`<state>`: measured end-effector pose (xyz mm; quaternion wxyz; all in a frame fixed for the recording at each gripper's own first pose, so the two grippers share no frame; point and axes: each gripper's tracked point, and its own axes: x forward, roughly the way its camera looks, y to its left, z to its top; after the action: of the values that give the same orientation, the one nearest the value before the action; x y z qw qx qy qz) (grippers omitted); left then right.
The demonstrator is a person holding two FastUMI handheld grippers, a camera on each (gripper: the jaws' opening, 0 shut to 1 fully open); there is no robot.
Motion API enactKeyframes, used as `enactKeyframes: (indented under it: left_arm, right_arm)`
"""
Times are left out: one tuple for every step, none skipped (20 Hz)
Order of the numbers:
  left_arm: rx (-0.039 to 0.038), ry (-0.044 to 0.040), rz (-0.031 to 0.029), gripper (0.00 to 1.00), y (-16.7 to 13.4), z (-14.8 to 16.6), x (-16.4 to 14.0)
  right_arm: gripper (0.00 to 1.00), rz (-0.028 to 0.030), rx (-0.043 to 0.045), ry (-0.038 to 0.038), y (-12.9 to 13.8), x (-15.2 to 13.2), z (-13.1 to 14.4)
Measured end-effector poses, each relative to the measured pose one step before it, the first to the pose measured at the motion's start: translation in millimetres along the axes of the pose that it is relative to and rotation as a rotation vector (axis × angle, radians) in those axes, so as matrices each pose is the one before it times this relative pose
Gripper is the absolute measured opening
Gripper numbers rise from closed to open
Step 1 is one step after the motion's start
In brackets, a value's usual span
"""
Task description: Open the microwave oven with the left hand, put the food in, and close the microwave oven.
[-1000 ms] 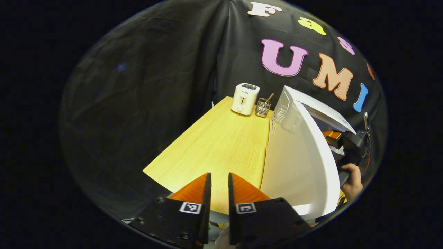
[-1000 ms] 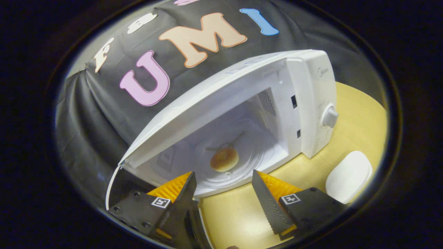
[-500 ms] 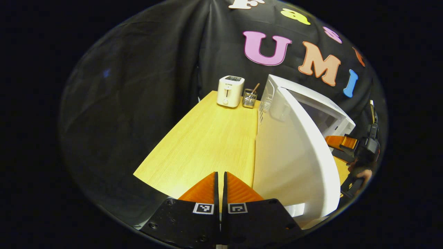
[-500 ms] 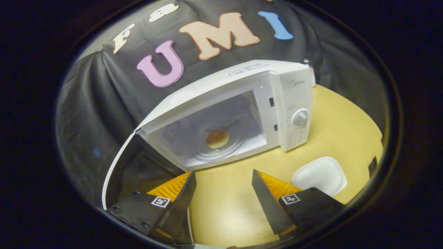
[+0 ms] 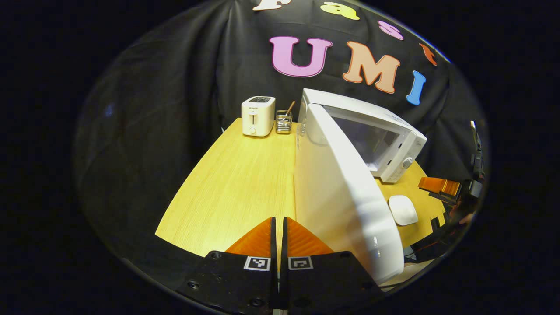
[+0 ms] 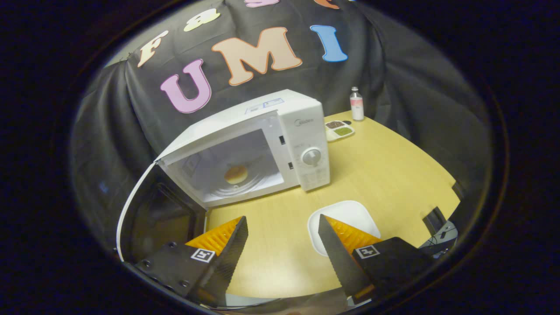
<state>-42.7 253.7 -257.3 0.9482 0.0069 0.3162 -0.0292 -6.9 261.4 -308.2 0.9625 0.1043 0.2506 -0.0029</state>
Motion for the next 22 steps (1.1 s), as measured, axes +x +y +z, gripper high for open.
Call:
enactKeyframes:
  left_arm:
    - [0.01256,0.00264,-0.01353,0.01,-7.80,0.54,0.86]
    - [0.01836,0.00319,-0.00055,0.01,-4.13,2.20,1.63]
    - [0.01510,0.00410,-0.01273,0.01,-8.98,0.14,3.58]
    - [0.00765,0.00363,-0.01419,0.01,-8.72,-0.50,-0.22]
    - [0.00226,0.00248,-0.01378,0.01,-7.66,1.02,2.03]
    - [0.00098,0.00169,-0.01544,0.01,-9.66,0.38,1.17]
    - [0.00194,0.00136,-0.01456,0.01,-9.45,1.48,0.29]
    - [0.00372,-0.00062,-0.01391,0.01,-9.44,1.52,1.11]
    - [0.00631,-0.00076,-0.01083,0.01,-9.50,2.31,1.90]
    - [0.01011,-0.00231,-0.00514,0.01,-7.72,2.15,1.91]
    - [0.00691,0.00119,-0.00875,0.01,-7.99,2.51,2.84]
    - [0.00220,0.00197,-0.00802,0.00,-7.43,0.76,1.68]
    - [-0.00078,0.00142,-0.00900,0.00,-8.91,1.91,3.26]
    - [-0.00087,0.00236,-0.00817,0.01,-8.15,0.95,3.61]
    - [-0.00059,0.00296,-0.00571,0.01,-7.64,1.61,3.47]
    - [-0.00109,-0.00045,-0.00238,0.01,-5.49,2.31,3.08]
    - [-0.00238,-0.00245,-0.00089,0.01,-6.66,3.52,5.18]
    - [-0.00151,0.00023,-0.00332,0.01,-10.01,2.64,12.77]
    - [0.00015,0.00036,-0.00582,0.01,-8.38,2.55,3.57]
    - [0.00421,0.00000,-0.00624,0.01,-7.36,2.39,4.18]
    - [0.00565,-0.00252,-0.00513,0.02,-7.07,4.49,5.83]
    - [0.00654,-0.00731,-0.00267,0.01,-5.90,5.08,5.34]
  right_arm:
    - [1.00,-0.01311,0.00190,-0.00362,-8.13,-1.93,-0.70]
    - [1.00,-0.00967,0.00729,-0.00523,-6.03,-3.01,0.49]
    - [1.00,-0.00653,0.00748,-0.00614,-5.23,-5.24,1.03]
    - [1.00,-0.00372,0.00414,-0.00882,-4.41,-2.83,2.01]
    - [1.00,-0.00536,-0.00564,-0.01008,-5.53,-2.49,2.28]
    - [1.00,-0.00939,-0.01214,-0.00685,-7.22,-2.98,1.33]
    - [1.00,-0.00699,-0.00371,-0.00399,-7.68,-2.93,1.34]
    - [1.00,-0.00444,0.00472,-0.00084,-6.23,-2.86,1.05]
    - [1.00,-0.00656,0.00541,-0.00322,-6.60,-3.21,1.49]
    - [1.00,-0.01025,0.00076,-0.00496,-8.14,-2.62,2.99]
    - [1.00,-0.00798,0.00118,-0.00562,-9.15,-2.91,3.56]
    - [1.00,0.00326,0.00696,-0.00236,-5.91,-2.79,3.39]
    - [1.00,0.00488,0.00943,-0.00135,-4.90,-3.51,2.86]
    - [1.00,0.00134,0.00575,0.00112,-6.17,-2.53,2.22]
    - [1.00,-0.00293,0.00128,-0.00246,-8.18,-1.67,2.06]
    - [1.00,-0.00490,-0.00517,-0.00577,-7.31,-0.60,4.39]
    - [1.00,-0.00428,-0.00812,-0.00830,-5.40,-0.69,4.78]
    - [1.00,-0.00507,-0.00727,-0.01359,-6.10,-1.27,5.80]
    - [1.00,-0.00140,-0.00435,-0.01653,-6.24,-2.54,7.04]
    - [1.00,-0.00240,-0.00005,-0.02002,-4.68,0.30,7.83]
    - [1.00,-0.00463,0.00222,-0.02167,-6.72,-0.22,7.63]
    - [1.00,-0.00390,0.00386,-0.01915,-4.24,0.41,6.96]
